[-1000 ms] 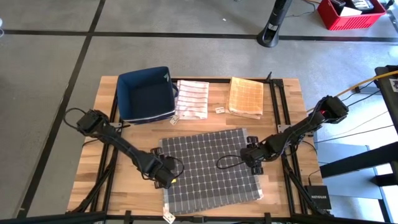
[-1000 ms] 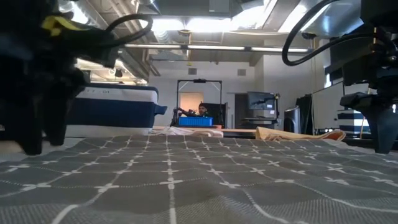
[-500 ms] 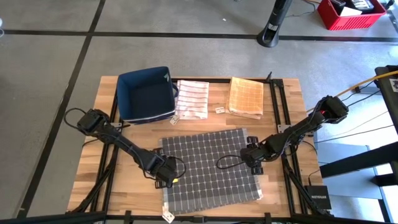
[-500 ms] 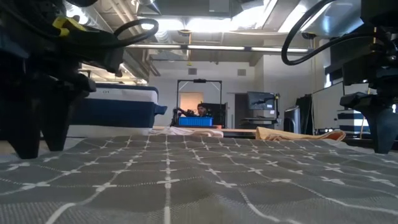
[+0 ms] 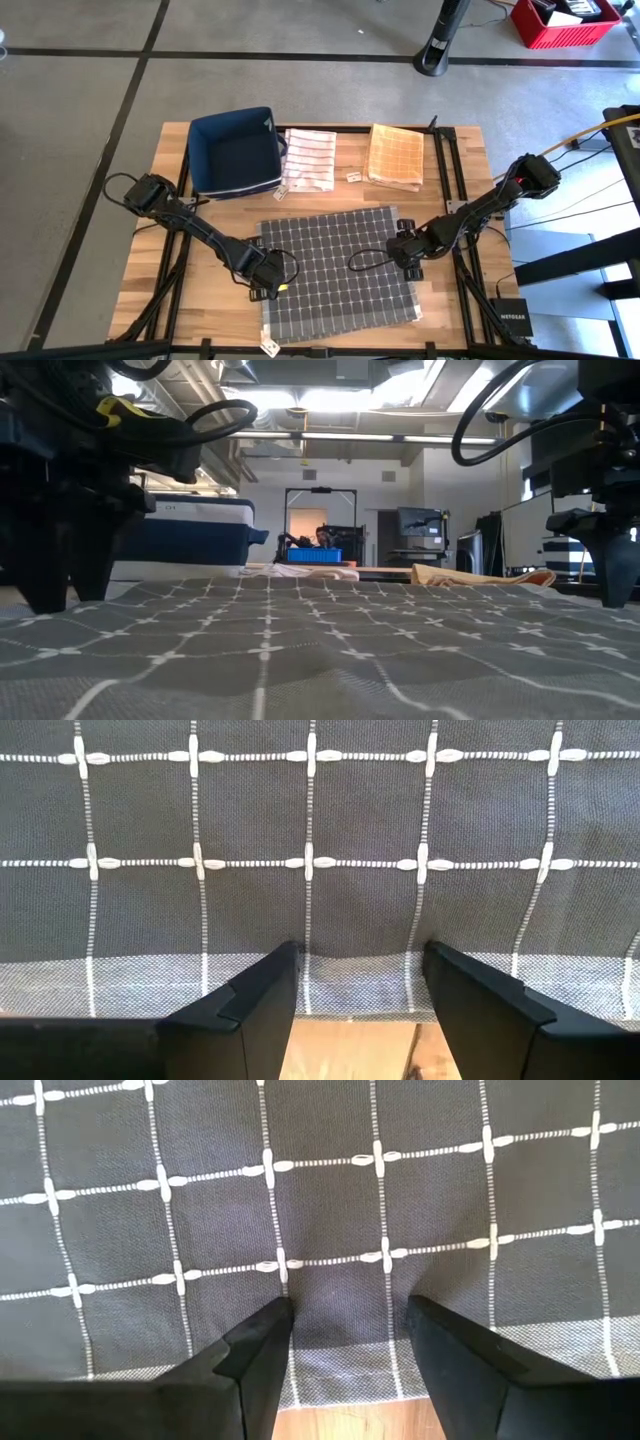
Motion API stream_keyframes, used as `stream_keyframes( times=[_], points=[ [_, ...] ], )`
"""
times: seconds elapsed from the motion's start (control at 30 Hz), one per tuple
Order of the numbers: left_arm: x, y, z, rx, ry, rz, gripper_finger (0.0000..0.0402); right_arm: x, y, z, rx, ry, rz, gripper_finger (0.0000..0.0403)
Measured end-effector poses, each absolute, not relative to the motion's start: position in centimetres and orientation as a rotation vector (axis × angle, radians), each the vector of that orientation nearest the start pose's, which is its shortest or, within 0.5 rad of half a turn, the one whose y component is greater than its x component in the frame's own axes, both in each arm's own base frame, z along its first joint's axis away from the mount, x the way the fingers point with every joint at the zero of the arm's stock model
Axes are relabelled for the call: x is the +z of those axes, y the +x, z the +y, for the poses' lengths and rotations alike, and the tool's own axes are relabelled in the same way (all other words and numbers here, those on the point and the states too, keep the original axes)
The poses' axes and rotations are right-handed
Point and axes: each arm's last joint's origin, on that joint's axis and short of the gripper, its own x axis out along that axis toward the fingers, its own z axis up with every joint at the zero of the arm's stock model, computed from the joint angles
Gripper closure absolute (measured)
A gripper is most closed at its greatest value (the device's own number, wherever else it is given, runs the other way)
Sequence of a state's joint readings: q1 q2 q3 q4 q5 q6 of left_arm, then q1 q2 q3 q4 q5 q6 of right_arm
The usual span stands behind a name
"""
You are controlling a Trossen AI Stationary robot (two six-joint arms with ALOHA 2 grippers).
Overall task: Fold towel
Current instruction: Fold the gray towel
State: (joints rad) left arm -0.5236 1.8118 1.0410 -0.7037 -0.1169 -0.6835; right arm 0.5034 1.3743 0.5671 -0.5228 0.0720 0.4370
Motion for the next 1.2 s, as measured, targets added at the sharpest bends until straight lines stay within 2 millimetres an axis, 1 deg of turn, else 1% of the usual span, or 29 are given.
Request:
stream_keyframes(
  times=[0.23,0.33,0.43,0.5,0.63,0.87,1.03,1.2],
  points=[
    [13.55,27.00,-15.21,0.154,-0.096,1.423,0.0195,13.31,17.99,9.68,0.096,-0.029,1.323,0.0197],
    [13.53,27.00,-15.24,0.151,-0.098,1.423,0.0213,13.31,17.99,9.68,0.114,-0.052,1.322,0.0197],
    [13.51,26.99,-15.25,0.148,-0.098,1.426,0.0244,13.16,17.90,9.63,0.130,-0.074,1.321,0.0202],
    [13.49,26.95,-15.24,0.147,-0.094,1.430,0.0267,12.92,17.70,9.52,0.131,-0.076,1.328,0.0214],
    [13.46,26.67,-15.10,0.163,-0.080,1.457,0.0310,12.51,17.35,9.36,0.137,-0.074,1.340,0.0251],
    [13.43,26.51,-14.99,0.176,-0.068,1.471,0.0356,12.46,17.38,9.38,0.140,-0.071,1.332,0.0301],
    [13.40,26.54,-14.98,0.180,-0.067,1.462,0.0370,12.43,17.49,9.44,0.142,-0.066,1.316,0.0324],
    [13.38,26.55,-14.97,0.182,-0.064,1.460,0.0361,12.42,17.56,9.47,0.144,-0.063,1.309,0.0326]
  ],
)
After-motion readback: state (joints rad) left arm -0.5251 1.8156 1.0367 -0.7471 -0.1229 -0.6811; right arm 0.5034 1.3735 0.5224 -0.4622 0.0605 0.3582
